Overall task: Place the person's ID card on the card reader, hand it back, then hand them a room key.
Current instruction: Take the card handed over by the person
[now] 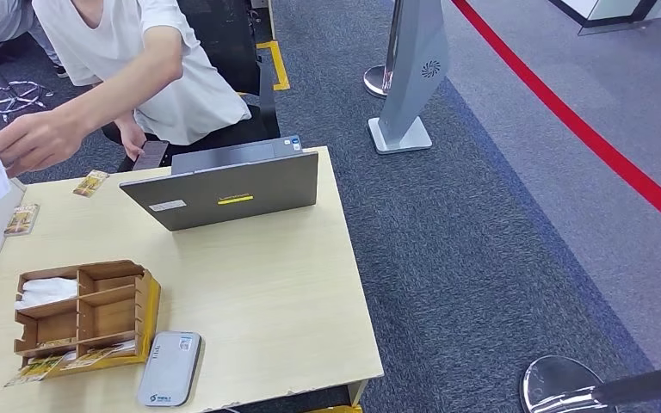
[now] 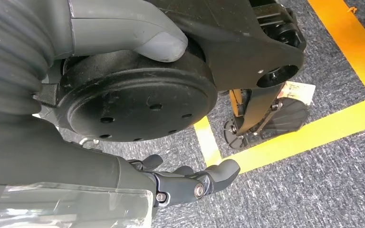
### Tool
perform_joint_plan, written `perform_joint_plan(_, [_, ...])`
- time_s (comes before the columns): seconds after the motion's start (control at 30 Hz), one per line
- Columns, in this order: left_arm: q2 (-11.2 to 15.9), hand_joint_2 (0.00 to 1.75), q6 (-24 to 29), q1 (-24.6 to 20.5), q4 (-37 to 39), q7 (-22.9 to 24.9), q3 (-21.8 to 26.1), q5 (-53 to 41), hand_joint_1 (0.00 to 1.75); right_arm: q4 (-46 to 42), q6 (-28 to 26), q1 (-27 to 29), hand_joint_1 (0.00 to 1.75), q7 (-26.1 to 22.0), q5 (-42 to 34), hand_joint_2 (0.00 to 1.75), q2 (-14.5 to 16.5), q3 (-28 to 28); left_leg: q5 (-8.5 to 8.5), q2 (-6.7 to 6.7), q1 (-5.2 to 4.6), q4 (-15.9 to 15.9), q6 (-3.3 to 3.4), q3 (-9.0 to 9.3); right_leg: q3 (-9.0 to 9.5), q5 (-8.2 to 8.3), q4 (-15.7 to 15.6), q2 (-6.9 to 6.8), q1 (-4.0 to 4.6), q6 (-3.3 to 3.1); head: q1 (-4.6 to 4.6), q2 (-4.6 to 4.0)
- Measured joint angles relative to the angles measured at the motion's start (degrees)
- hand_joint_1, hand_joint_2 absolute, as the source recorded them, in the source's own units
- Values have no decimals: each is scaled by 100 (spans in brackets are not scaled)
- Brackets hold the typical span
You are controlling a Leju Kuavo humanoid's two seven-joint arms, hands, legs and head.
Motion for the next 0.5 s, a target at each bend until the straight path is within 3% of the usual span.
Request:
perform_joint_plan(0.4, [1318,175,-1414,-160,322,1379,-862,-928,0,31,110,-45,0,217,-180,175,-1,409,0,2,0,0,0,-2,-4,0,0,7,0,0,-1,0])
perform_joint_plan(0.5, [1636,175,-1765,-175,387,1731,-1049,-1172,131,37,147,-43,0,290,-219,175,-7,519,0,2,0,0,0,-5,-6,0,1,7,0,0,-2,0])
